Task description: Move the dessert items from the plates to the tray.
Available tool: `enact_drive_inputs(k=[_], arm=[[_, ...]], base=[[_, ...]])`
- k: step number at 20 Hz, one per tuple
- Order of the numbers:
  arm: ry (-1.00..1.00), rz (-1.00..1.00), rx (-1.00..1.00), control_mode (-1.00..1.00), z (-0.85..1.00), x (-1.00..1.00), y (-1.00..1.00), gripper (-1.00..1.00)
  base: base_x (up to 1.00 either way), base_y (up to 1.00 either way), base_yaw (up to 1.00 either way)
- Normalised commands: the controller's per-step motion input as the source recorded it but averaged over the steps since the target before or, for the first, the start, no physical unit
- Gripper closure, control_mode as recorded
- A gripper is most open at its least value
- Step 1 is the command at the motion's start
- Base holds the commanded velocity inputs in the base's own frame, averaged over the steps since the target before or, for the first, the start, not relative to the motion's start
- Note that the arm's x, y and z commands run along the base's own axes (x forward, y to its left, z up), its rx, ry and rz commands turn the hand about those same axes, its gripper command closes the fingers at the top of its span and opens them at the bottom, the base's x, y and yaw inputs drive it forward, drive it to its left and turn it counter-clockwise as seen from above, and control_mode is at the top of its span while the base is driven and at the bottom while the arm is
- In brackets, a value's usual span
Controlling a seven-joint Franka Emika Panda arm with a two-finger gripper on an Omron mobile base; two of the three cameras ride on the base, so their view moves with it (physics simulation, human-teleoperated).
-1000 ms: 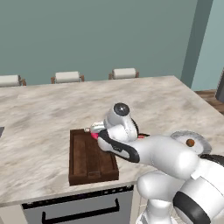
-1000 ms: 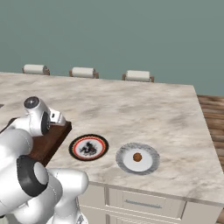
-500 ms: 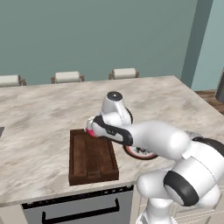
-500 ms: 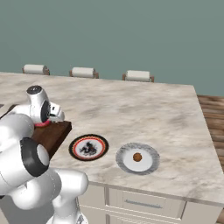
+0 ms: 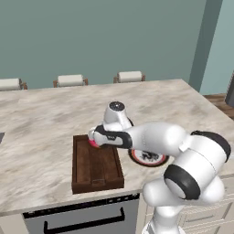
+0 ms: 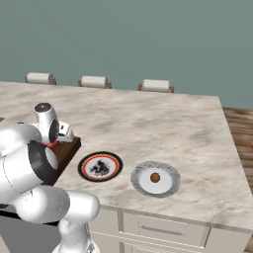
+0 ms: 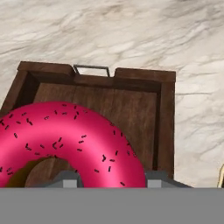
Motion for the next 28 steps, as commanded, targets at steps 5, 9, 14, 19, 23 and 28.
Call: enact_drive_inputs(k=[5, 9, 14, 19, 23, 28], arm=[[0.0, 0.0, 0.0, -1.0, -0.31, 0.13, 0.21, 1.0], [0.0, 0.0, 0.0, -1.0, -0.24, 0.05, 0.18, 1.0], [0.0, 0.0, 0.0, -1.0, -0.22, 0.0, 0.03, 1.0], [0.0, 0.0, 0.0, -1.0, -0.14, 0.0, 0.0, 1.0], [0.0, 0.0, 0.0, -1.0, 0.0, 0.0, 0.0, -1.0], [0.0, 0.0, 0.0, -1.0, 0.0, 0.0, 0.0, -1.0]], base=[[0.0, 0.0, 0.0], [0.0, 0.0, 0.0], [0.0, 0.0, 0.0], [0.0, 0.0, 0.0], [0.0, 0.0, 0.0], [0.0, 0.0, 0.0]])
